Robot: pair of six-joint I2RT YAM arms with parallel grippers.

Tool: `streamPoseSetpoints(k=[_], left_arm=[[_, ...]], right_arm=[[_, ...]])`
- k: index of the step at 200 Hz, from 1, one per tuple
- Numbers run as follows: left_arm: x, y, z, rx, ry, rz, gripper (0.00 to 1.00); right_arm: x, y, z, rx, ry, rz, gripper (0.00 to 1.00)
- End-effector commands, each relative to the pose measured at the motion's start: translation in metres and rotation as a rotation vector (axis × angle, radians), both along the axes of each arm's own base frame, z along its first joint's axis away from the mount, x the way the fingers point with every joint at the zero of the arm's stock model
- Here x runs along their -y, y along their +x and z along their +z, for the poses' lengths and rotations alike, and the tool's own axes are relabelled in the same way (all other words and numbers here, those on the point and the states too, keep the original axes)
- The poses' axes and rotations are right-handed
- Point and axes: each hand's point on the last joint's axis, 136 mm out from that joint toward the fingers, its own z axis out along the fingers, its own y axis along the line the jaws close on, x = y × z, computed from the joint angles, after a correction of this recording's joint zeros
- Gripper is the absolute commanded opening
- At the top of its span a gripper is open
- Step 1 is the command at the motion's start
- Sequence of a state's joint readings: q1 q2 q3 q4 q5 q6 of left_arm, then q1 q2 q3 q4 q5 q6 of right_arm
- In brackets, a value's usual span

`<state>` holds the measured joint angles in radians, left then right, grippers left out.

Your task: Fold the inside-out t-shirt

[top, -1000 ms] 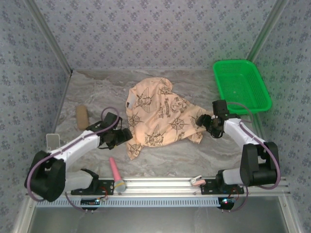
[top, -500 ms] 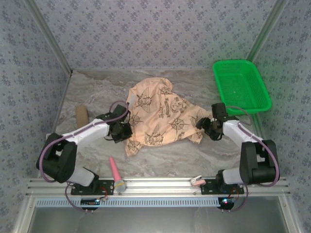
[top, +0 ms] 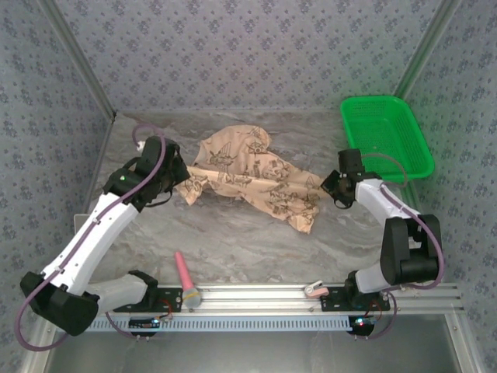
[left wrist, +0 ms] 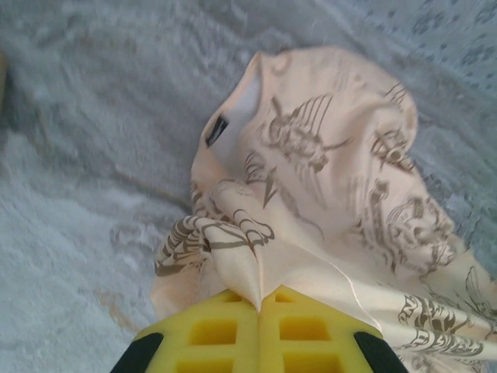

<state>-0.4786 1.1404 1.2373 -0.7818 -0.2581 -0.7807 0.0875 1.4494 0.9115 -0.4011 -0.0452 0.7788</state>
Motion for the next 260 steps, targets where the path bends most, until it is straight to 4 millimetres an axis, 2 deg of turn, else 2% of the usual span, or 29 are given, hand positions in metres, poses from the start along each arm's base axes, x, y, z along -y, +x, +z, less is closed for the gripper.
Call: streamPoseSetpoints(k=[1,19,38,61,81,85,110,120,136,155,171,189,199,212,232,260], left_arm=[[-0.015,0.017,0.051,0.162,0.1,0.031,0.0],[-0.017,0.022,0.065,0.192,0.119,0.037,0.0],[-0.018,0.02,0.062,0.194,0.111,0.043,0.0],[-0.021,0.02,0.04,0.173,0.135,0.032,0.0],[-0.022,0.031,0.039,0.172,0.11,0.03,0.0],[-0.022,0.032,0.039,0.169,0.111,0.029,0.0],[-0.02,0.037,0.048,0.174,0.114,0.016,0.0],[-0.021,0.036,0.044,0.165,0.118,0.016,0.0],[-0.022,0.034,0.023,0.119,0.125,0.017,0.0],[-0.024,0.03,-0.013,0.031,0.116,0.021,0.0],[-0.031,0.028,-0.045,-0.034,0.109,0.052,0.0],[-0.042,0.029,-0.075,-0.095,0.109,0.078,0.0],[-0.051,0.027,-0.09,-0.144,0.106,0.103,0.0],[-0.06,0.027,-0.104,-0.196,0.077,0.125,0.0],[-0.068,0.029,-0.115,-0.232,0.044,0.142,0.0],[-0.074,0.032,-0.121,-0.263,0.036,0.15,0.0]], right_arm=[[0.003,0.032,0.059,0.145,-0.009,-0.015,0.0],[0.003,0.046,0.1,0.241,-0.022,-0.007,0.0],[-0.01,0.05,0.124,0.306,-0.025,0.054,0.0],[-0.032,0.055,0.119,0.33,-0.034,0.167,0.0],[-0.038,0.061,0.114,0.307,0.018,0.21,0.01],[-0.039,0.067,0.128,0.336,0.027,0.213,0.01],[-0.038,0.073,0.144,0.365,0.054,0.219,0.05],[-0.038,0.072,0.137,0.344,0.057,0.22,0.06],[-0.051,0.069,0.108,0.262,0.095,0.261,0.07],[-0.081,0.066,0.066,0.154,0.171,0.393,0.06],[-0.1,0.071,0.035,0.082,0.196,0.469,0.06],[-0.12,0.081,0.01,0.035,0.231,0.527,0.08],[-0.129,0.085,0.0,0.02,0.245,0.547,0.13],[-0.134,0.09,-0.006,0.03,0.256,0.561,0.27],[-0.133,0.094,0.002,0.074,0.264,0.601,0.52],[-0.117,0.08,0.012,0.108,0.218,0.662,0.63]])
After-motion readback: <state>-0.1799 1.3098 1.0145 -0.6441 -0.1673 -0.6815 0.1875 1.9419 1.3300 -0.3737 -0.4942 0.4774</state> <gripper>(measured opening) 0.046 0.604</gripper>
